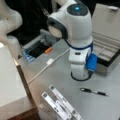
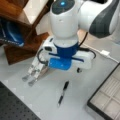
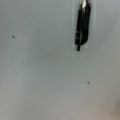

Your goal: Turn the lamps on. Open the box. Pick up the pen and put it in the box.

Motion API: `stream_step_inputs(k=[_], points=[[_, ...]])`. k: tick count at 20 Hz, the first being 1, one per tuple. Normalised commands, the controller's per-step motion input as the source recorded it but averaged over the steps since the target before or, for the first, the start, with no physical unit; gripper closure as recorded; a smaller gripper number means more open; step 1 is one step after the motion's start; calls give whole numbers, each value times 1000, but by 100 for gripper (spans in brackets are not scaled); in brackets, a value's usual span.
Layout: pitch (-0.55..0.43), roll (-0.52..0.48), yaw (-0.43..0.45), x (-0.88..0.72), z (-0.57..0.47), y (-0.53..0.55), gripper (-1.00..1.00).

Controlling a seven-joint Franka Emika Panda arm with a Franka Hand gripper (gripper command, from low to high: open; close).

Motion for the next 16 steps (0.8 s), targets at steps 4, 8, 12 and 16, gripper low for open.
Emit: stream_step_inputs(k=[4, 8, 12, 16], points=[[-29, -25, 307, 45, -189, -98, -100], [-58, 2, 319, 127, -250, -89, -100], [-74, -32, 318, 214, -189, -68, -100], [-37, -30, 244, 213, -93, -51, -100]])
